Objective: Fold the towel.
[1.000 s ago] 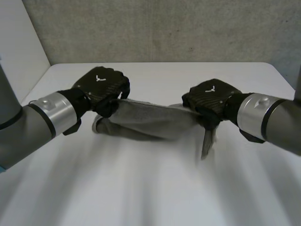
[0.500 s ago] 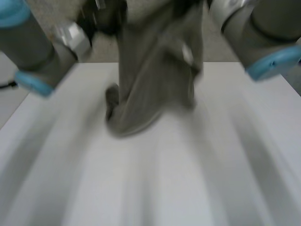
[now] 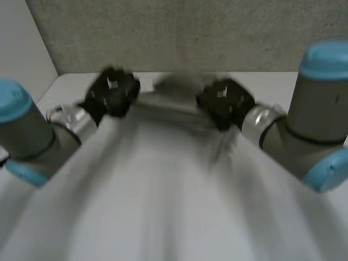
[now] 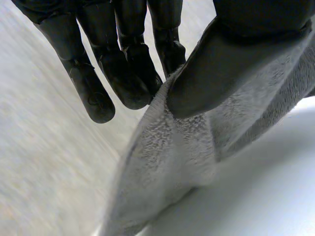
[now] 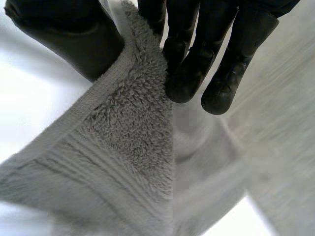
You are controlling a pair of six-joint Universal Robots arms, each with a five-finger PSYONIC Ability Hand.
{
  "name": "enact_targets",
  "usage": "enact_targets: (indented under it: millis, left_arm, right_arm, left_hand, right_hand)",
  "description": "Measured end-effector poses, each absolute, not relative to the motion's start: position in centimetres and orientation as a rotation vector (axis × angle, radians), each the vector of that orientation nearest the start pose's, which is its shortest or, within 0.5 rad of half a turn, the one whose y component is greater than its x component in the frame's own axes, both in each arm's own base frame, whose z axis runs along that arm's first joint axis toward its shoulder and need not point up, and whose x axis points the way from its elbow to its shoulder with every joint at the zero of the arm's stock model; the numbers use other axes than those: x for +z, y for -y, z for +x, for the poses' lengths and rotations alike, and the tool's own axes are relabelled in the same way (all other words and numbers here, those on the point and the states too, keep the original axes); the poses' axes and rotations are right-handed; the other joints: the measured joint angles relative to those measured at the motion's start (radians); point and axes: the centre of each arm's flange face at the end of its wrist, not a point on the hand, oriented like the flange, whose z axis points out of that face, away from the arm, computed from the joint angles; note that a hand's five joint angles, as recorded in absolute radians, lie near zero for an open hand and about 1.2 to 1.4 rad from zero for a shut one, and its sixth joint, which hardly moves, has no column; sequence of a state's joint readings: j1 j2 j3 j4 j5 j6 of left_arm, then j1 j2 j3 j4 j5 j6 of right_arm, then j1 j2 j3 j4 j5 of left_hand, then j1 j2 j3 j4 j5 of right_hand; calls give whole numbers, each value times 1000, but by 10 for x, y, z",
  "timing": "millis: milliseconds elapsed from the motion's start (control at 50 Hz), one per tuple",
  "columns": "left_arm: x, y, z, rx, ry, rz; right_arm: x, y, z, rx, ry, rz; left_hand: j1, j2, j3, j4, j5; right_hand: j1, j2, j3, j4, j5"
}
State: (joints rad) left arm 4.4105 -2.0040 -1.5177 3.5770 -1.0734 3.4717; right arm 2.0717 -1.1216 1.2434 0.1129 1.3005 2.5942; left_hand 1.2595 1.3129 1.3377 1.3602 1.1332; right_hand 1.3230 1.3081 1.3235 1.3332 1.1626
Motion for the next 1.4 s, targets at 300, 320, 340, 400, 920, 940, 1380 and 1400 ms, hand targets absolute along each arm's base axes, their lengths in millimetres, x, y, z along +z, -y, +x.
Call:
enact_targets:
  millis: [300, 320, 340, 400, 920, 940, 1380, 1400]
  left_arm:
    - [141, 286, -276, -2184, -2170, 1492]
    - [141, 287, -276, -2187, -2169, 1488]
    - [141, 288, -276, -2189, -2168, 1483]
    - [140, 290, -276, -2193, -2167, 1476]
    - [106, 328, -282, -2240, -2294, 1261]
    - [105, 330, -283, -2239, -2296, 1262]
    - [96, 331, -294, -2167, -2368, 1321]
    - [96, 332, -294, -2169, -2365, 1320]
  right_arm:
    - [172, 246, 293, -1617, -2068, -1380]
    - [172, 248, 292, -1619, -2075, -1371]
    - [173, 249, 290, -1623, -2080, -1363]
    - [175, 253, 287, -1635, -2089, -1346]
    - [188, 266, 269, -1587, -2133, -1164]
    - [188, 266, 269, -1587, -2133, -1162]
    - [193, 280, 264, -1605, -2164, -1029]
    - [193, 281, 264, -1606, -2166, -1025]
  left_hand:
    - [-455, -508, -524, -543, -500]
    - [-528, -576, -589, -614, -576]
    - [-558, -601, -616, -642, -607]
    - [-598, -635, -652, -680, -650]
    - [-624, -661, -679, -706, -683]
    - [-624, -661, -679, -706, -683]
    - [-755, -798, -813, -839, -823]
    - [-755, -798, -813, -839, -824]
  right_hand:
    - [0, 0, 0, 0, 0]
    - [0, 0, 0, 0, 0]
    - [0, 0, 0, 0, 0]
    - [0, 0, 0, 0, 0]
    - [0, 0, 0, 0, 0]
    - [0, 0, 0, 0, 0]
    - [0, 0, 0, 0, 0]
    - [0, 0, 0, 0, 0]
